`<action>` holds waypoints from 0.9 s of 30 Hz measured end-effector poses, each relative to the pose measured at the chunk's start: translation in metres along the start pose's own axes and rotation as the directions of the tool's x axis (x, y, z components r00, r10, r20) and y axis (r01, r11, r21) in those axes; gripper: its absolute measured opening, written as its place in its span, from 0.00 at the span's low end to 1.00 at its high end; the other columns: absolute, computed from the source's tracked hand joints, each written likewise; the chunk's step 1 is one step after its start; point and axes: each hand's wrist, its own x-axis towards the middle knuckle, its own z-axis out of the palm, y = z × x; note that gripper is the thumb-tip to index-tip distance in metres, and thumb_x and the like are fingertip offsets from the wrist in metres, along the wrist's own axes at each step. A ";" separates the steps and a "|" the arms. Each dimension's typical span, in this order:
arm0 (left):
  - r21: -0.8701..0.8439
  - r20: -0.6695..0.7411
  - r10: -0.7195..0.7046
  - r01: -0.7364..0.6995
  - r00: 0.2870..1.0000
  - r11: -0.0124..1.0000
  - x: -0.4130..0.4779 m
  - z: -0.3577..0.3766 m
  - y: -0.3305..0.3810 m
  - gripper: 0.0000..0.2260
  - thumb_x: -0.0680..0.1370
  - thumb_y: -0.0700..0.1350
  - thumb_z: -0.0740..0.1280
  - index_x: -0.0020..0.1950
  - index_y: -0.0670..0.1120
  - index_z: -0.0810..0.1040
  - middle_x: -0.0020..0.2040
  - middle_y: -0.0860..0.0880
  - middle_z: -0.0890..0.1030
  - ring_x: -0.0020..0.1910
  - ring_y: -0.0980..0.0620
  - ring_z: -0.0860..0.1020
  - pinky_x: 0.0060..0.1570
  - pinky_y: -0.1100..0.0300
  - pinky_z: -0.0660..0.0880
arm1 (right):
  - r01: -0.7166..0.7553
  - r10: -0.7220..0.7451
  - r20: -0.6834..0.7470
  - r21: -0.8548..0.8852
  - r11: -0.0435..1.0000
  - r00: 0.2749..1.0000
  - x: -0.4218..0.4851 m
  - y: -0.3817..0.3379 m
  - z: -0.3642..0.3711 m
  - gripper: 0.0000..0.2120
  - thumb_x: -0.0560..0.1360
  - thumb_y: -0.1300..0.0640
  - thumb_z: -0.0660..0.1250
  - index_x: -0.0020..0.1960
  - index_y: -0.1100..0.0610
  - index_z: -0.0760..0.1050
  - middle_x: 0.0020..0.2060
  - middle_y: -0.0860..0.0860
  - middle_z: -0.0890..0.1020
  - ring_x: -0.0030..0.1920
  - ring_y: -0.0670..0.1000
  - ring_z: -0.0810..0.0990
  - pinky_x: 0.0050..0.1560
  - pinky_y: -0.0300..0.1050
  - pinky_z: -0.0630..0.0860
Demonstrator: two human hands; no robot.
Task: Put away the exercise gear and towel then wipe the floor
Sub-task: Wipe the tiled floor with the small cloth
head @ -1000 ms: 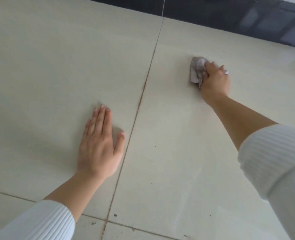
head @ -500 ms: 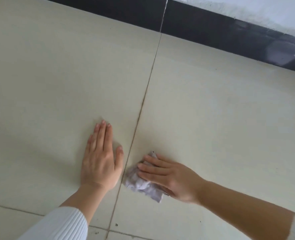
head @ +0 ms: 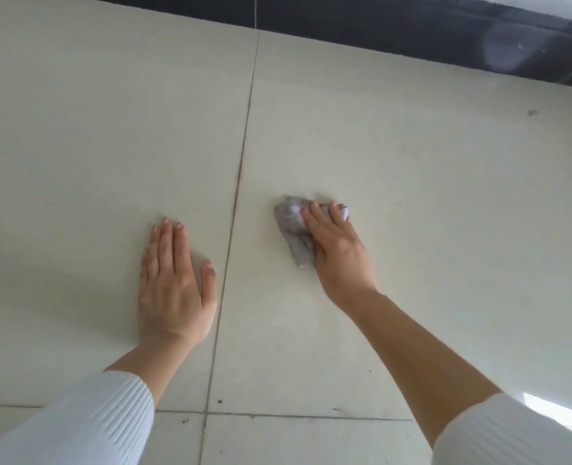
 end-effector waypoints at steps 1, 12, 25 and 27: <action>-0.001 -0.006 0.004 -0.004 1.000 1.000 0.000 0.000 0.000 0.32 0.77 0.54 0.49 0.77 0.38 0.55 0.77 0.40 0.56 0.77 0.44 0.53 0.75 0.50 0.51 | 0.068 -0.068 0.018 -0.008 0.998 0.998 -0.023 -0.007 0.004 0.22 0.75 0.69 0.64 0.68 0.59 0.73 0.67 0.54 0.75 0.70 0.61 0.68 0.68 0.59 0.68; -0.060 0.000 0.043 -0.042 0.999 0.997 0.000 0.000 -0.002 0.32 0.76 0.53 0.50 0.77 0.37 0.54 0.77 0.39 0.56 0.77 0.43 0.52 0.76 0.49 0.49 | 0.429 -0.419 0.268 0.023 0.903 0.868 -0.232 -0.063 0.020 0.21 0.79 0.64 0.52 0.66 0.53 0.75 0.68 0.47 0.74 0.72 0.51 0.67 0.69 0.48 0.67; -0.079 0.262 0.198 -0.184 0.944 0.980 -0.017 -0.024 -0.039 0.29 0.82 0.50 0.54 0.79 0.42 0.45 0.79 0.45 0.42 0.78 0.49 0.41 0.75 0.56 0.40 | -0.314 0.322 0.013 -0.193 0.930 0.947 -0.079 0.078 -0.056 0.27 0.79 0.63 0.58 0.75 0.45 0.60 0.75 0.44 0.61 0.76 0.51 0.56 0.69 0.49 0.66; -0.059 0.271 0.193 -0.184 0.943 0.981 -0.047 -0.025 -0.042 0.29 0.83 0.50 0.53 0.79 0.43 0.44 0.79 0.45 0.41 0.77 0.49 0.39 0.75 0.56 0.39 | -0.399 0.391 -0.112 -0.065 0.915 0.914 -0.103 0.076 -0.050 0.28 0.78 0.67 0.56 0.74 0.49 0.63 0.75 0.46 0.63 0.76 0.52 0.56 0.66 0.48 0.68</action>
